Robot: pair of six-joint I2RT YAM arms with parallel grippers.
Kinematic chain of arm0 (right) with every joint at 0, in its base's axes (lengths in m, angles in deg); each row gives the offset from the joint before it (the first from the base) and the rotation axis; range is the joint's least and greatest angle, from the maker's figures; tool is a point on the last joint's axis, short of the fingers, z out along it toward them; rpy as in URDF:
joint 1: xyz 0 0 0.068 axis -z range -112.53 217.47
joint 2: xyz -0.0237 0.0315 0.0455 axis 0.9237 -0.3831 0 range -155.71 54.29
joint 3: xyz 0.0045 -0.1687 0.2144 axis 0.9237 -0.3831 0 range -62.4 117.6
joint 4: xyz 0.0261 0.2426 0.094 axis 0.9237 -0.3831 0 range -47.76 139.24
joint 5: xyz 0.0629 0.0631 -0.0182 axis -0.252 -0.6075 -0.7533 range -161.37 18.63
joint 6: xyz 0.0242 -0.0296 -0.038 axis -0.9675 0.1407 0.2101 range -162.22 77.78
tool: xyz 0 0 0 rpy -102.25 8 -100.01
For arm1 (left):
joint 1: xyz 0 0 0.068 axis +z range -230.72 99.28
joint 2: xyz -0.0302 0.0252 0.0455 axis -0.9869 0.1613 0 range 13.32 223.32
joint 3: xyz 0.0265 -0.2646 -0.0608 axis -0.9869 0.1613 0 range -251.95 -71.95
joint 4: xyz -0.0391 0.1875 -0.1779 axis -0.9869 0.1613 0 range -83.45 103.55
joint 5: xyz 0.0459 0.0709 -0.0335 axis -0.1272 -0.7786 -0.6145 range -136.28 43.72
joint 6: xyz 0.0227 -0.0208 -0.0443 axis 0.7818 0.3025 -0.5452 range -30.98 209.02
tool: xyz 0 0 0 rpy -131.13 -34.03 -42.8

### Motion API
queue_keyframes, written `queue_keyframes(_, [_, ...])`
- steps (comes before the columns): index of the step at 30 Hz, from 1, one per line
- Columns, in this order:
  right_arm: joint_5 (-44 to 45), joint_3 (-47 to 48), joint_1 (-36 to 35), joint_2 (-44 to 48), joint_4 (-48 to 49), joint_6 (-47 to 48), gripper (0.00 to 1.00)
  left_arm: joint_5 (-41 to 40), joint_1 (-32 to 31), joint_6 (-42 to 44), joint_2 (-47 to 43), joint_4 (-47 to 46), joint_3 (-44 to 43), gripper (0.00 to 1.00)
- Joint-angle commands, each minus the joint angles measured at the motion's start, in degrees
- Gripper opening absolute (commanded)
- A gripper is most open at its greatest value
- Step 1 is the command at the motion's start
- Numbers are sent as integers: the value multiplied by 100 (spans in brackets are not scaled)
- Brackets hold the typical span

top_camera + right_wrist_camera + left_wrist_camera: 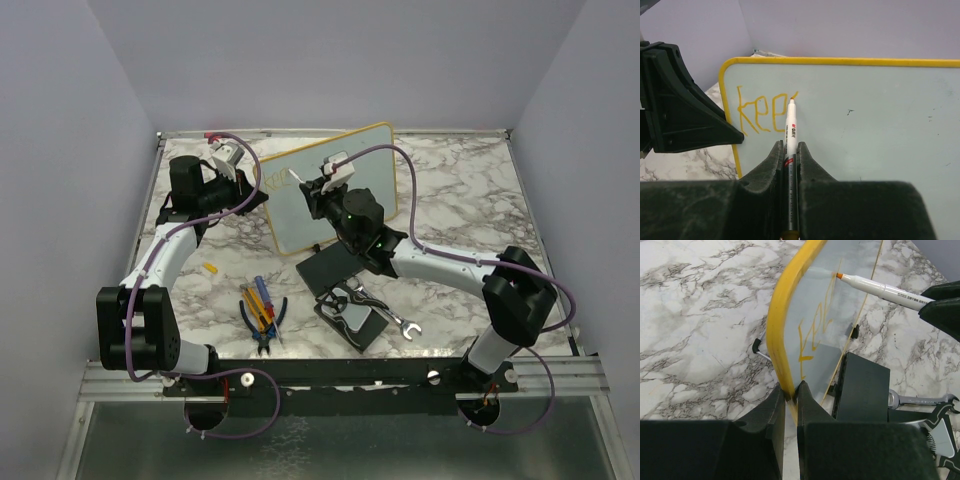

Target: Write a sentence on the whiteboard

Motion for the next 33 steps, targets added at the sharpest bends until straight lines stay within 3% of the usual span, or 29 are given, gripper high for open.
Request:
queue_keyframes(1, [127,-106,7,-178,-32,-117,1,-76,-118,258,94,403,38,0])
queue_keyframes(33, [162,-891,-98,-236,-217,-817,1,-76,-122,258,83,403,29,0])
